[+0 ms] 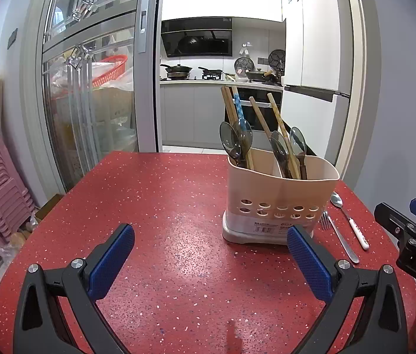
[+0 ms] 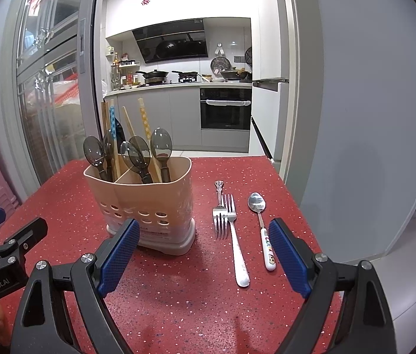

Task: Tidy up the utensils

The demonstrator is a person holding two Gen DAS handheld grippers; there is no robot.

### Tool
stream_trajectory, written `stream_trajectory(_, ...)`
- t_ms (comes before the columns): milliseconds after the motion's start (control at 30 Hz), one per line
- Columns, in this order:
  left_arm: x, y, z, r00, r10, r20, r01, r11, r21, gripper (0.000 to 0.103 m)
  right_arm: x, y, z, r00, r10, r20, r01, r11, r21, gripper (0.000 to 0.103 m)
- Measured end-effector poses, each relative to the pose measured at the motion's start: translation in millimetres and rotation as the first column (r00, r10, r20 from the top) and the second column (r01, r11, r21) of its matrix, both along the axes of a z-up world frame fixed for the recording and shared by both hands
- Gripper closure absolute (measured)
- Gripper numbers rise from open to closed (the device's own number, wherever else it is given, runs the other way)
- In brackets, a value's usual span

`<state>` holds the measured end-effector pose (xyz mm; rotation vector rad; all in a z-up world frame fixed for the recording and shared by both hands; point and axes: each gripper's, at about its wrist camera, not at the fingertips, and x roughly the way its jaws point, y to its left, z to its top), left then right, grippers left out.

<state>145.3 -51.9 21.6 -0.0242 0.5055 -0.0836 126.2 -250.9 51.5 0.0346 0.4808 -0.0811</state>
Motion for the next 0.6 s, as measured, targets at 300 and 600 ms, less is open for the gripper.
stream_trajectory(300,-0.4,0.4,0.2,1.000,-0.002,-0.002,0.002,1.000,-0.004,0.000,0.2,-0.6,0.3,1.000,0.000,0.001,0.000,1.000,0.001,0.012)
stream_trajectory(600,-0.5,0.1,0.4,1.000,-0.001,-0.002,0.001,1.000,-0.004,0.000,0.0,-0.8,0.9,1.000,-0.002,0.002,0.002,1.000,0.003,0.012)
